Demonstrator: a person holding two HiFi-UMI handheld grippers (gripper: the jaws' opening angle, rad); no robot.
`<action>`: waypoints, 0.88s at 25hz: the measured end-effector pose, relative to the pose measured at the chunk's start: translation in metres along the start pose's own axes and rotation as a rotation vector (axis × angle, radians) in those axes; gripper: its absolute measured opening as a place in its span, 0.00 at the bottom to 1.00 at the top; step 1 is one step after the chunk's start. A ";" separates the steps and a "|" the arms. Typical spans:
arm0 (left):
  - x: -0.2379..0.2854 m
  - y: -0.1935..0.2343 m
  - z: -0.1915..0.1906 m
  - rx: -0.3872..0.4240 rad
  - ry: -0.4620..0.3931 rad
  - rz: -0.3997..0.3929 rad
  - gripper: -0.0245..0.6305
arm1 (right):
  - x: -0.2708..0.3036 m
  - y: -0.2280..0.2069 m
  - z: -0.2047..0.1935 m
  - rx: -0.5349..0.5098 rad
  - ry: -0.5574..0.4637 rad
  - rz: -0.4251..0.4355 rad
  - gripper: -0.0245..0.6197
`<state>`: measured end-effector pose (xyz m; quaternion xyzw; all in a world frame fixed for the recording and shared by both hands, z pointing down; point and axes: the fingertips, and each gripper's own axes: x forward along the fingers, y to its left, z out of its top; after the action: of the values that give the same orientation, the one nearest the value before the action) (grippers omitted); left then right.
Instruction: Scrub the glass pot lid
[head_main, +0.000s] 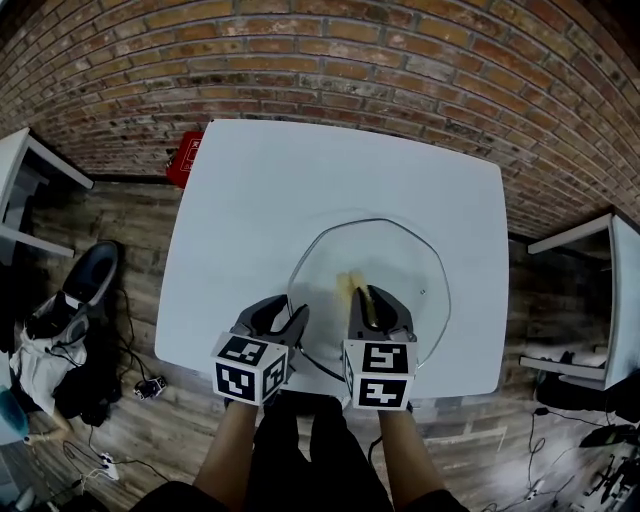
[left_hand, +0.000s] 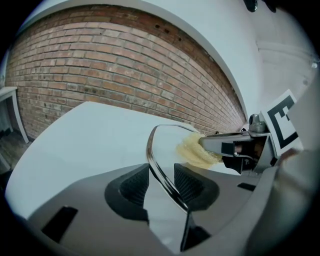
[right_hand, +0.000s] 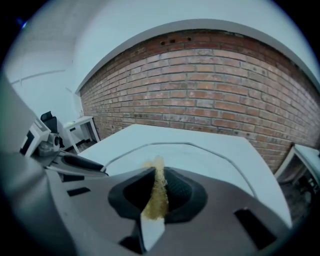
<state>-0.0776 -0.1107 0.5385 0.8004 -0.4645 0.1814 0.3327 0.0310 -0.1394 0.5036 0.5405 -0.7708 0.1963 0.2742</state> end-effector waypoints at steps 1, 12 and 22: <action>0.000 0.000 0.000 0.003 0.002 0.004 0.28 | -0.002 -0.011 -0.003 -0.010 0.007 -0.019 0.12; 0.004 -0.004 0.001 0.029 0.016 0.033 0.28 | -0.034 -0.130 -0.026 0.024 0.058 -0.248 0.12; 0.004 -0.005 0.001 0.019 0.005 0.023 0.28 | -0.059 -0.050 0.000 0.061 -0.013 -0.046 0.13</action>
<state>-0.0716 -0.1120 0.5382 0.7975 -0.4712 0.1916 0.3243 0.0935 -0.1138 0.4665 0.5673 -0.7538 0.2099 0.2567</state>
